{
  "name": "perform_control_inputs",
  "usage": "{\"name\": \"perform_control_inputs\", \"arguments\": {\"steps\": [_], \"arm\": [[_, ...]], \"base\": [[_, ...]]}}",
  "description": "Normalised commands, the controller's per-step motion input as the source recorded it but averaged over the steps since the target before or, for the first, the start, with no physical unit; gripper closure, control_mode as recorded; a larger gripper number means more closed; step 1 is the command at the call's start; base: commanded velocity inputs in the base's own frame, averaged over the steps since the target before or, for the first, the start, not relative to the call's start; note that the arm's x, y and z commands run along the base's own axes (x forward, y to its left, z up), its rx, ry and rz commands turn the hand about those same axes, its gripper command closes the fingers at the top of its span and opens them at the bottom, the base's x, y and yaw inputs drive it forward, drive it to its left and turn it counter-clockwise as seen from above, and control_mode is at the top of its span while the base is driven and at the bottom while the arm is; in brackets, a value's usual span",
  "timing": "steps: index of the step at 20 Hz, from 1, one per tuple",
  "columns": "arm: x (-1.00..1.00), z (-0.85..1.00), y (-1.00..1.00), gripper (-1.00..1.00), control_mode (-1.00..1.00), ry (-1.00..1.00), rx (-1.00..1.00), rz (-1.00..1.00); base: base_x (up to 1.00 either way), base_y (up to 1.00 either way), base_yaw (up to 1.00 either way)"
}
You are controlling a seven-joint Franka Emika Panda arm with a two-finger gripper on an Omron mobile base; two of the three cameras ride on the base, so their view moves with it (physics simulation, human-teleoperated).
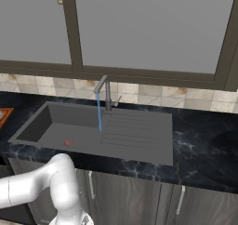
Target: Pick the mango from the sink and place it on the cutting board to airdry. Then turn off the sink faucet.
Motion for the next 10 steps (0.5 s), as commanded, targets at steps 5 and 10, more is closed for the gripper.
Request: {"name": "perform_control_inputs", "arguments": {"steps": [5, 10], "arm": [[0.22, -0.07, 0.14, 1.00, -1.00, 0.00, 0.00, 0.00], [0.22, -0.05, 0.16, 1.00, -1.00, 0.00, 0.00, 0.00]], "base": [[0.00, 0.00, 0.00], [0.00, 0.00, 0.00]]}}
